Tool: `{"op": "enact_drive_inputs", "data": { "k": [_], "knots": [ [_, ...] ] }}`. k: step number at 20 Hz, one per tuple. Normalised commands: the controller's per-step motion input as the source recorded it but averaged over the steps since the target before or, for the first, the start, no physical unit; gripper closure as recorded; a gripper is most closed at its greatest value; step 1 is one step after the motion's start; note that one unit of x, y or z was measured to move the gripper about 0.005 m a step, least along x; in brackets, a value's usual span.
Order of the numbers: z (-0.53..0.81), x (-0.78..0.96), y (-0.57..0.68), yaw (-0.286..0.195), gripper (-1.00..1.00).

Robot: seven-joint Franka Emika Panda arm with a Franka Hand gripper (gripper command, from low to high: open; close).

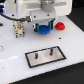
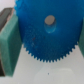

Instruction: Insert the blue gear onto the right peg, followed by the red gear

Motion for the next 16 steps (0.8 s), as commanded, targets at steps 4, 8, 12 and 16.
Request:
{"op": "enact_drive_inputs", "data": {
  "k": [4,8,12,16],
  "knots": [
    [0.44,0.70,0.00,0.000,1.00],
    [0.41,0.78,0.00,0.000,1.00],
    [0.40,0.79,-0.03,0.000,1.00],
    [0.37,0.78,-0.08,0.000,1.00]
  ]
}}
